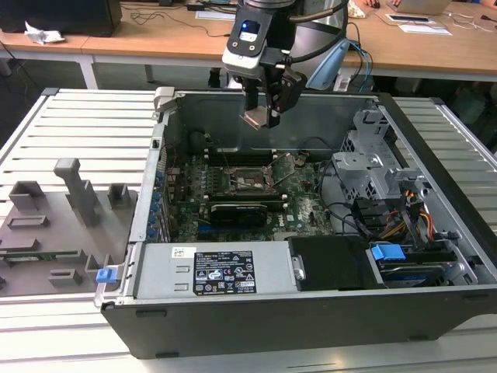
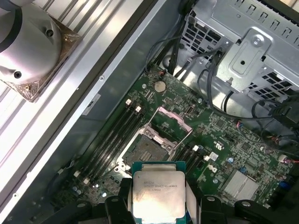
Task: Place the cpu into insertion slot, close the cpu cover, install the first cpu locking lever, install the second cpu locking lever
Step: 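Place the cpu into insertion slot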
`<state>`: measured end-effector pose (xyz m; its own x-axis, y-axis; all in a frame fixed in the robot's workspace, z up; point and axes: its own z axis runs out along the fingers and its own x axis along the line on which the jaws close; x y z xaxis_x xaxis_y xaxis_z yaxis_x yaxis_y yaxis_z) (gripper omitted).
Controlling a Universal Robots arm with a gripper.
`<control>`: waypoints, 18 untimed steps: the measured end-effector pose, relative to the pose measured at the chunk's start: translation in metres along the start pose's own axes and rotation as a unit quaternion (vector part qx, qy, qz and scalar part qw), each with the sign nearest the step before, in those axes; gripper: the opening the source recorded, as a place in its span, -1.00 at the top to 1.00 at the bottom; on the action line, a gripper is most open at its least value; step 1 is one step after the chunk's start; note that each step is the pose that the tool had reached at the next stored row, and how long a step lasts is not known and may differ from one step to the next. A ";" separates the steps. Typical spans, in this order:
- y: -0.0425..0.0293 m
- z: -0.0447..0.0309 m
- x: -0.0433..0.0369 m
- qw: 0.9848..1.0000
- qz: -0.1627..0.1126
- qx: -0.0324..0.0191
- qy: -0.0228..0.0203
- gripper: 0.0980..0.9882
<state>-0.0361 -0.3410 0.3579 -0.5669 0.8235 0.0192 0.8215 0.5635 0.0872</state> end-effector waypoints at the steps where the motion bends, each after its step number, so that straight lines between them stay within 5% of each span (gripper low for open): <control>1: 0.0000 0.0000 0.0000 1.000 0.001 0.000 0.000 0.00; 18: 0.0000 0.0004 0.0000 0.999 0.032 -0.001 -0.003 0.00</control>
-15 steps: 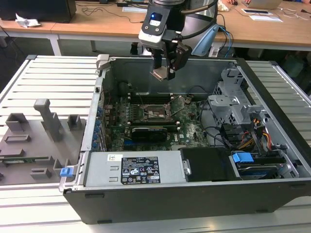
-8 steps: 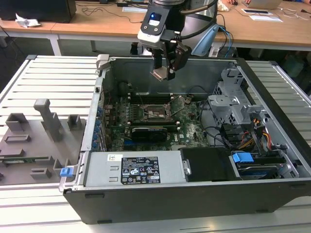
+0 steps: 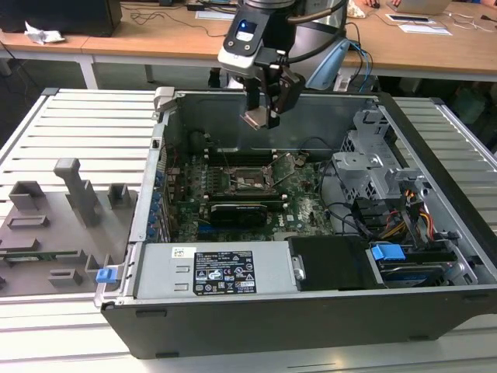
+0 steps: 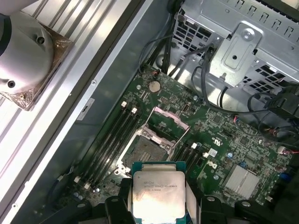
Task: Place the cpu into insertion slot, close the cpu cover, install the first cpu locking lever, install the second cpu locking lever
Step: 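Place the cpu into insertion slot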
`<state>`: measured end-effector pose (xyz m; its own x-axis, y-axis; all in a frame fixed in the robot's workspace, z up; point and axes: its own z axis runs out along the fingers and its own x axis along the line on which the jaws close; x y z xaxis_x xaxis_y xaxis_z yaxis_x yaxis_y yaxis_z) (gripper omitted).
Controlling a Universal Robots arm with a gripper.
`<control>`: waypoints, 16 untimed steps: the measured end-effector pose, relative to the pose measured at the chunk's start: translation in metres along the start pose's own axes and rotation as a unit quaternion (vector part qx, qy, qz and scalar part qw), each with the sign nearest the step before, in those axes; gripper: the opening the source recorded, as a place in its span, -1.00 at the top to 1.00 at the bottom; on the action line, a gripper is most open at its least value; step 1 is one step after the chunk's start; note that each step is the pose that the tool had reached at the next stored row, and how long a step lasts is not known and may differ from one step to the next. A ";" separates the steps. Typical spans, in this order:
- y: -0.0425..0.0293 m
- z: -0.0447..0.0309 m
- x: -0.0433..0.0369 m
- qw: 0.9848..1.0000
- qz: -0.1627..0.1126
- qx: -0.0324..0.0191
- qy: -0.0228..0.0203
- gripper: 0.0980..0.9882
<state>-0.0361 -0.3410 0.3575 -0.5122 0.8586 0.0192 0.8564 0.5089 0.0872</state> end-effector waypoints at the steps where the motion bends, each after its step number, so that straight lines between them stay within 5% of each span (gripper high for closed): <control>1: 0.0000 0.0001 0.0000 1.000 0.003 0.000 0.000 0.00; 9: 0.0000 0.0009 0.0000 1.000 0.031 -0.001 -0.003 0.00; 16: -0.0002 0.0022 0.0000 0.997 0.071 -0.001 -0.006 0.00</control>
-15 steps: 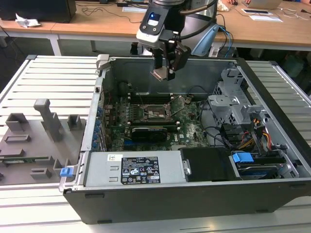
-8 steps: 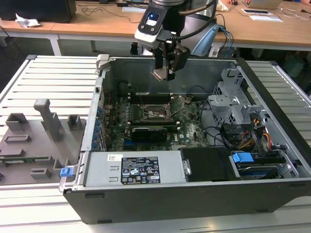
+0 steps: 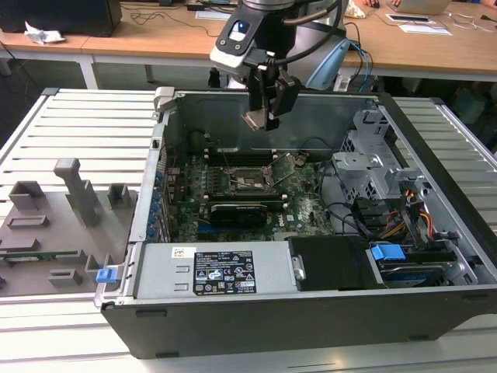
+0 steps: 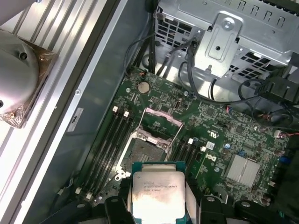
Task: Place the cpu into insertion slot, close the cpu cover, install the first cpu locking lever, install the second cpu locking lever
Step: 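Place the cpu into insertion slot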
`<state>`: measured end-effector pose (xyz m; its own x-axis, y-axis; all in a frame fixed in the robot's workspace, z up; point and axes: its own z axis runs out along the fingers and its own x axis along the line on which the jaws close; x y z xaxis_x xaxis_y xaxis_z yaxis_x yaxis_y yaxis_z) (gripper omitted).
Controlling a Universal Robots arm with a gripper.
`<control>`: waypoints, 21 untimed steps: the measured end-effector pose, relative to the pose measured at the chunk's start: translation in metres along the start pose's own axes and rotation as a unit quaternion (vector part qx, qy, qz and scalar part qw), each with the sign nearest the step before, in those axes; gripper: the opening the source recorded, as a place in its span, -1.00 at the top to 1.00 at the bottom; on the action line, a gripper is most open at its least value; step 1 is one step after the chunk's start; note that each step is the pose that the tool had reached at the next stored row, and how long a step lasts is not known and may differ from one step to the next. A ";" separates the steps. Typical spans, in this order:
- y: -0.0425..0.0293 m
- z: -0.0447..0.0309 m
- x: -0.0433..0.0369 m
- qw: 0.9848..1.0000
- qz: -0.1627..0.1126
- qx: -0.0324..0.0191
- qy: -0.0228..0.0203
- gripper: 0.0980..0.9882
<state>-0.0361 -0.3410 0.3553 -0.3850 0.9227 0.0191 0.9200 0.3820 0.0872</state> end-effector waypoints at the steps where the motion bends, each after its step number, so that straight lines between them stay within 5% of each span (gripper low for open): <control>1: 0.0000 0.0003 0.0000 1.000 0.002 0.000 0.000 0.00; 11: -0.0006 0.0074 -0.0002 0.999 0.051 0.000 -0.007 0.00; 21: -0.0010 0.0115 -0.0002 0.992 0.126 -0.001 -0.013 0.00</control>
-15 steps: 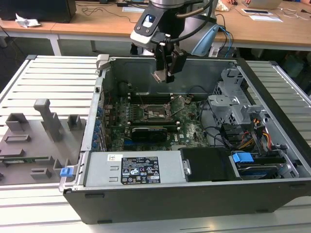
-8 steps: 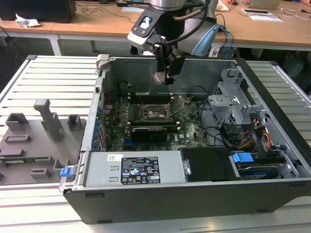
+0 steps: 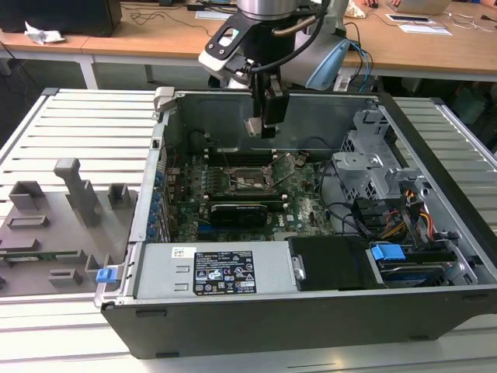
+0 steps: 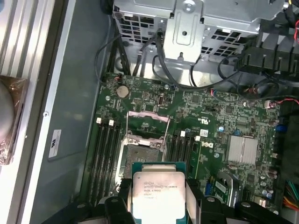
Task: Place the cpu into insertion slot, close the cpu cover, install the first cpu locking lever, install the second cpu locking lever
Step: 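Place the cpu into insertion slot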
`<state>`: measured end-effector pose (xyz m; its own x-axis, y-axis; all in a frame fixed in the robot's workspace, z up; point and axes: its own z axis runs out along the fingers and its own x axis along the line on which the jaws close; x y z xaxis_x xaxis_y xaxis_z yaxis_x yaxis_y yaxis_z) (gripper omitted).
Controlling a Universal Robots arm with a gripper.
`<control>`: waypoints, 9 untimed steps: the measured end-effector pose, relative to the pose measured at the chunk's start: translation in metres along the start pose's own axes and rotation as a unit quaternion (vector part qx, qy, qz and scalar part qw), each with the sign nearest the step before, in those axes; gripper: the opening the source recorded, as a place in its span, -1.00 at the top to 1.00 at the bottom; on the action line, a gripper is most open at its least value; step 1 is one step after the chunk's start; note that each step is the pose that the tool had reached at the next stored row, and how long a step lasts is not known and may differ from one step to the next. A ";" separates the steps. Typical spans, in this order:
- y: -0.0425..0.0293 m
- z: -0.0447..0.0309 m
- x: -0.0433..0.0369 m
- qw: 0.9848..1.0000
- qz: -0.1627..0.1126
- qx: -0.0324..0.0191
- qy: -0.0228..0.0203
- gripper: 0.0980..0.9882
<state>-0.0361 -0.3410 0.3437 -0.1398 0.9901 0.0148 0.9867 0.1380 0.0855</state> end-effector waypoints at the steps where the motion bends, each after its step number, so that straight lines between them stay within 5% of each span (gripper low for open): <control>1: 0.0000 0.0002 0.0000 1.000 0.004 0.000 0.000 0.00; 9: -0.0003 0.0031 0.0000 1.000 0.018 0.000 -0.002 0.00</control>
<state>-0.0361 -0.3410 0.3406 -0.1034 0.9945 0.0148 0.9912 0.1018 0.0842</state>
